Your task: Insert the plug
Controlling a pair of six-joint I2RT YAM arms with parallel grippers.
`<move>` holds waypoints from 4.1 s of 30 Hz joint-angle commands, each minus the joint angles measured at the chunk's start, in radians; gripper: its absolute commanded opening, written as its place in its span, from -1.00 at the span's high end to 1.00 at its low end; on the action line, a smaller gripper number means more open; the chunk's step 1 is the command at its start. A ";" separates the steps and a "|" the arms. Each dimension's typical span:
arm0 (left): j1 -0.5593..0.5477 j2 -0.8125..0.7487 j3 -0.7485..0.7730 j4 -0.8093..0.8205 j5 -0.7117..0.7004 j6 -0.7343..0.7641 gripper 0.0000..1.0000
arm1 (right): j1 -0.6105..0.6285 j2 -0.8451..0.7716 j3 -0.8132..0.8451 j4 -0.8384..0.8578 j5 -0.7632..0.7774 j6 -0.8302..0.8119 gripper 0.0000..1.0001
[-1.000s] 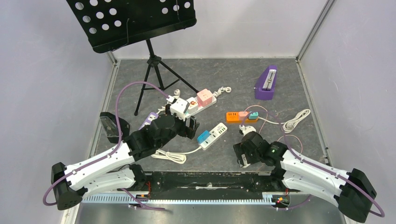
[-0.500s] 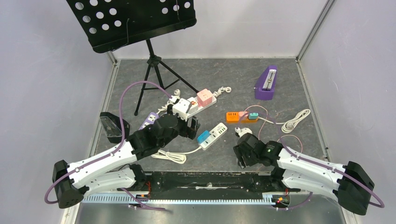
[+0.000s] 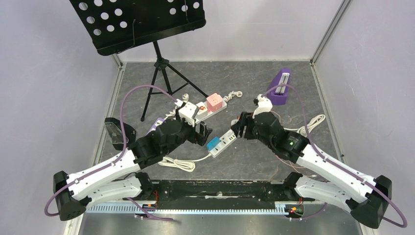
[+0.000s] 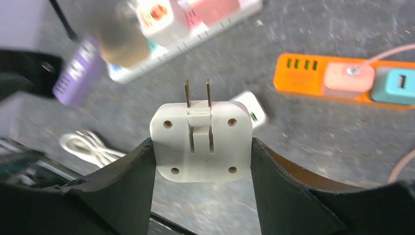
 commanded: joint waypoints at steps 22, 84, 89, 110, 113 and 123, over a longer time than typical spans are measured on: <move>-0.025 0.164 -0.099 0.898 0.031 0.080 -0.56 | -0.040 -0.003 -0.112 0.772 0.026 0.772 0.03; -0.024 -0.038 0.344 -0.461 0.572 0.442 0.96 | -0.070 -0.065 0.117 0.316 -1.089 -0.863 -0.73; -0.024 -0.040 0.351 -0.458 0.593 0.433 0.96 | -0.068 -0.036 0.112 0.324 -1.144 -0.857 -0.55; -0.024 -0.062 0.366 -0.454 0.680 0.428 0.96 | -0.018 0.053 0.158 0.280 -1.063 -0.896 1.00; -0.024 -0.066 0.366 -0.457 0.680 0.433 0.96 | -0.017 0.043 0.161 0.277 -1.062 -0.896 0.23; -0.024 -0.060 0.366 -0.475 0.674 0.439 0.96 | -0.016 0.039 0.190 0.296 -1.117 -0.848 -0.47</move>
